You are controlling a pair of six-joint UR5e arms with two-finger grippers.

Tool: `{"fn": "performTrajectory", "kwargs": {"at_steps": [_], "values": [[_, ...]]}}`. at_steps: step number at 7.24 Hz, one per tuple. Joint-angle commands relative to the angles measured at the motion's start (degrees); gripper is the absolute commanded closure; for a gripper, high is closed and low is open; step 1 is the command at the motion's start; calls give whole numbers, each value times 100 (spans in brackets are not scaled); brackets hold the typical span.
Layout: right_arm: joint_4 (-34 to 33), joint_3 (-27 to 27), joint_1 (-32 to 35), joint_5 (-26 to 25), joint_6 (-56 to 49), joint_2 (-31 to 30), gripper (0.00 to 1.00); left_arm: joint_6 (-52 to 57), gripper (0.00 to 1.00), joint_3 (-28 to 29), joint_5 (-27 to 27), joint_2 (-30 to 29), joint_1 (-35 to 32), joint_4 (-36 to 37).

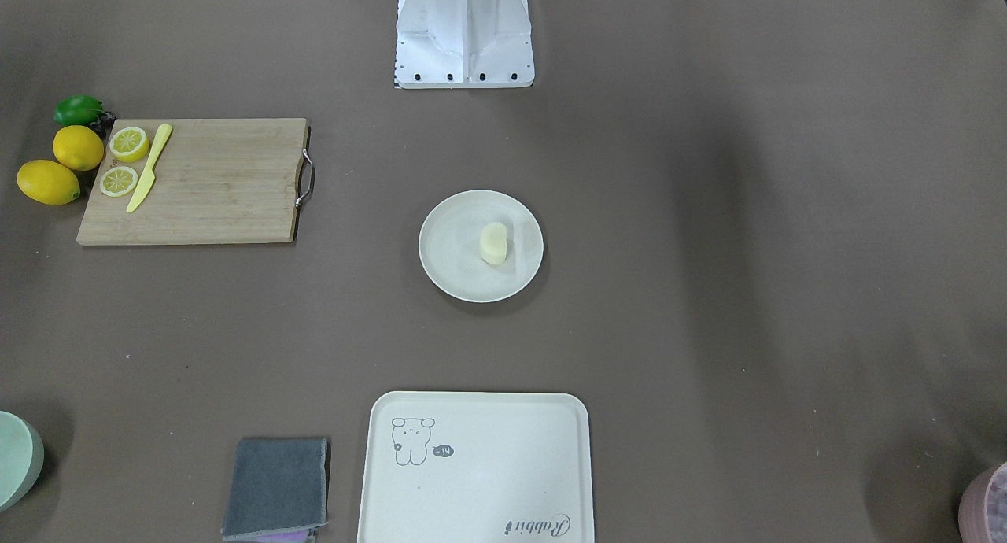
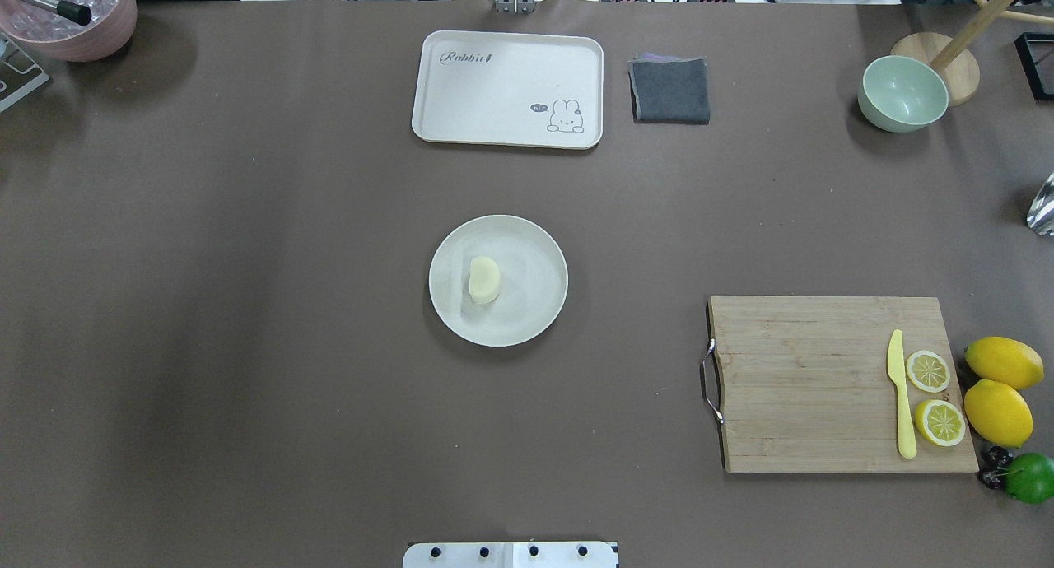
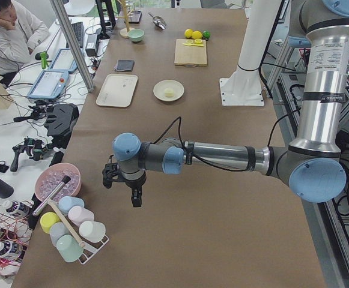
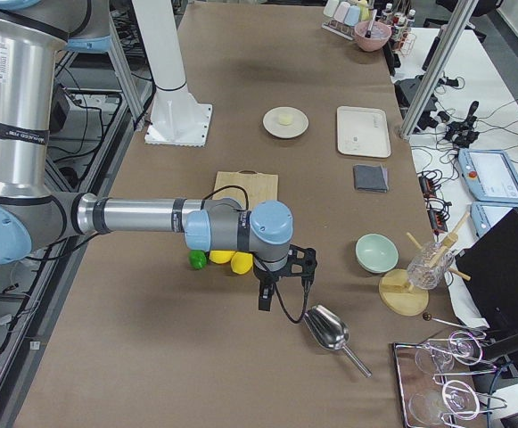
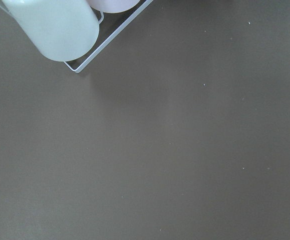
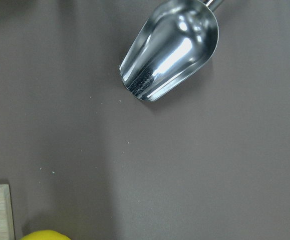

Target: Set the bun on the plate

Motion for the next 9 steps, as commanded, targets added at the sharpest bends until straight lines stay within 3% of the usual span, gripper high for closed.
{"fn": "performTrajectory", "kwargs": {"at_steps": [1,9], "values": [[0,4,0,10,0,0,0,-2,2,45,-12,0,-4,7],[0,83,0,10,0,0,0,42,2,239,23,-9,23,7]]}}
